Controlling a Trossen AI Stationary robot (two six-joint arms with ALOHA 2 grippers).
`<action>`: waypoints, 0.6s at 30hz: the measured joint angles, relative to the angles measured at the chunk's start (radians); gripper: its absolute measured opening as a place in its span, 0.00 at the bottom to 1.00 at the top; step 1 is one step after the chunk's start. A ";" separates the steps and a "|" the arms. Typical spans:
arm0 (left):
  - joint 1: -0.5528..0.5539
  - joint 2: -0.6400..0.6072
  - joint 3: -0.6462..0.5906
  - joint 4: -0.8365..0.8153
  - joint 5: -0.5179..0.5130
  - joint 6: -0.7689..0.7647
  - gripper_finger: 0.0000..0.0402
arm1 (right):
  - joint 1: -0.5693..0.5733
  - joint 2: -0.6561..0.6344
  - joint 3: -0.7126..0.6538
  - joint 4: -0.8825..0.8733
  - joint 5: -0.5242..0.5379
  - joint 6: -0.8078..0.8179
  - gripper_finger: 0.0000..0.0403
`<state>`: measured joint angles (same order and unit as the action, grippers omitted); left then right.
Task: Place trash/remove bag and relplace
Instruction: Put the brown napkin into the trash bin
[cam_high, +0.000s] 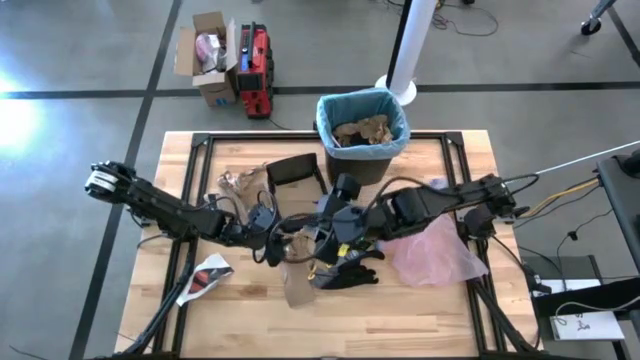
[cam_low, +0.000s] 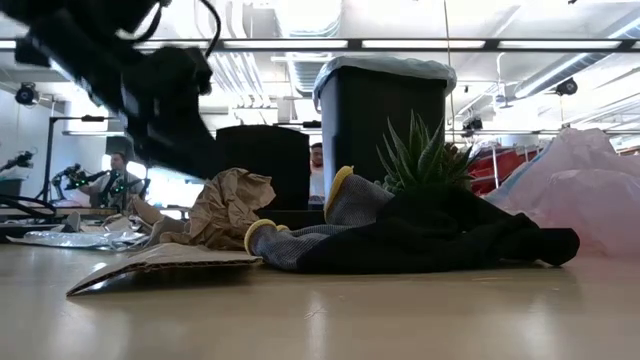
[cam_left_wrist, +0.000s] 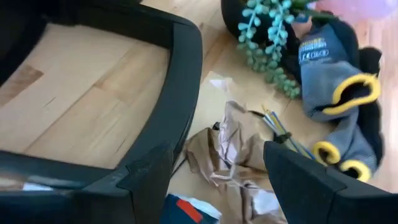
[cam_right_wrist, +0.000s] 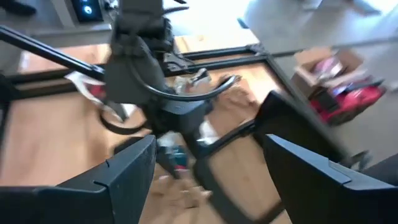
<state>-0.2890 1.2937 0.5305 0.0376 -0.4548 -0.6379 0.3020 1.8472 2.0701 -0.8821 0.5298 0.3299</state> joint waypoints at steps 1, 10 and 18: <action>-0.002 0.010 -0.018 0.046 0.001 0.015 0.59 | 0.008 0.007 0.000 0.002 -0.001 0.028 0.71; -0.040 0.152 -0.143 0.481 0.001 0.024 0.55 | 0.038 0.034 0.001 -0.001 -0.003 0.072 0.67; -0.089 0.279 -0.116 0.501 0.000 0.027 0.46 | 0.041 0.023 0.001 -0.004 -0.004 0.016 0.62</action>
<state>-0.3781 1.5732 0.4147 0.5390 -0.4544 -0.6109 0.3431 1.8699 2.0708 -0.8865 0.5262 0.3460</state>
